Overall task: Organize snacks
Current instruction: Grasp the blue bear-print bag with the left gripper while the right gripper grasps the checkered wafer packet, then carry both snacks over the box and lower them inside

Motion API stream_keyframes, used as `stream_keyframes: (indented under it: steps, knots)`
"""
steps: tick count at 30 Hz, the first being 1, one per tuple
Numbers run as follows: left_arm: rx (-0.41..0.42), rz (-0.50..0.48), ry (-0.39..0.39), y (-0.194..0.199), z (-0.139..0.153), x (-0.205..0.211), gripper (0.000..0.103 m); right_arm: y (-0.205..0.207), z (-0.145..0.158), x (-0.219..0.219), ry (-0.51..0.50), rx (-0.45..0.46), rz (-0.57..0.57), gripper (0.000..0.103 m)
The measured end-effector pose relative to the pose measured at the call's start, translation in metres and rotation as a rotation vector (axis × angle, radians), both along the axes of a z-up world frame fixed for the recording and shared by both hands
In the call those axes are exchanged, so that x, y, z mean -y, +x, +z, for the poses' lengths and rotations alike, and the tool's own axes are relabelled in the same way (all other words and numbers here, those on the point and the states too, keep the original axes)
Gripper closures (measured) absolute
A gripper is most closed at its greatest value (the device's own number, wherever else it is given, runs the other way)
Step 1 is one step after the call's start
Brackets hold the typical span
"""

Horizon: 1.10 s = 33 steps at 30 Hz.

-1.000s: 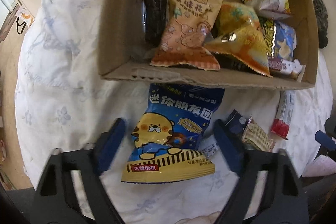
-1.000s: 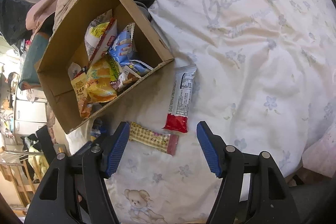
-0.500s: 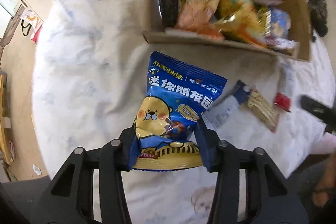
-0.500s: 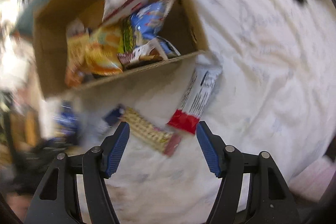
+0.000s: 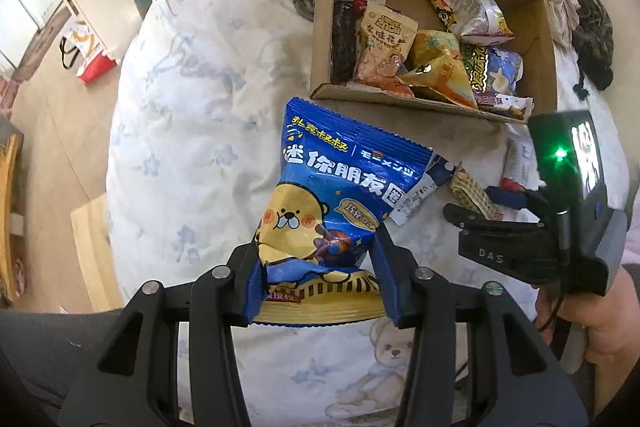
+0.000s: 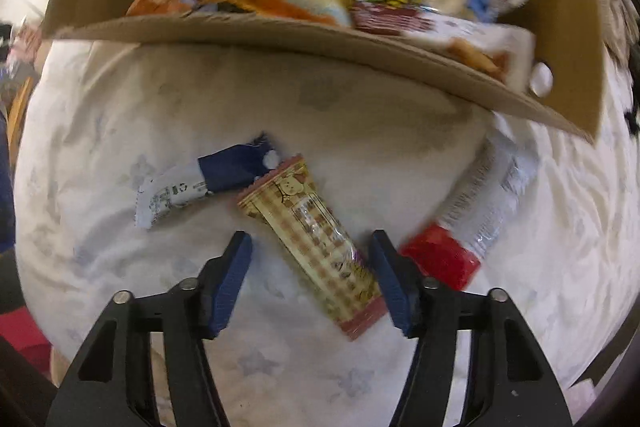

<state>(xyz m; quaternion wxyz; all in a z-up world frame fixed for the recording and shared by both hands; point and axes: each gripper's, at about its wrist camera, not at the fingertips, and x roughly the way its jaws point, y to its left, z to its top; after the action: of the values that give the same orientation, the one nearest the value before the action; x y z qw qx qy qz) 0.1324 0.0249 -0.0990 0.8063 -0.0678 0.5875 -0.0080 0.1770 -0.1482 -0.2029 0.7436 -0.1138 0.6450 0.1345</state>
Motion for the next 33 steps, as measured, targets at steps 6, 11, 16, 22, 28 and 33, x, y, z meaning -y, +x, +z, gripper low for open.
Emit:
stream_keyframes:
  steps: [6, 11, 16, 22, 28, 33]
  knots:
    - [0.006, -0.001, 0.003, 0.001, -0.002, 0.0, 0.06, 0.004, -0.005, -0.004, -0.001, 0.004, -0.003, 0.06]
    - [0.012, 0.004, 0.023, 0.0, -0.004, 0.003, 0.06, 0.001, 0.003, 0.011, 0.045, -0.033, -0.021, 0.074]
    - [0.025, 0.021, 0.033, -0.001, -0.003, 0.001, 0.06, -0.008, 0.013, 0.017, 0.085, -0.046, -0.016, 0.074]
    - [0.032, 0.026, 0.047, -0.002, -0.003, 0.001, 0.06, -0.014, 0.036, 0.035, 0.136, -0.041, -0.059, 0.074]
    - [0.045, 0.042, 0.053, -0.004, 0.0, -0.003, 0.06, -0.005, 0.063, 0.058, 0.181, -0.015, -0.087, 0.074]
    - [0.074, 0.074, 0.061, -0.005, 0.006, -0.011, 0.06, -0.014, 0.087, 0.065, 0.231, 0.024, -0.089, 0.074]
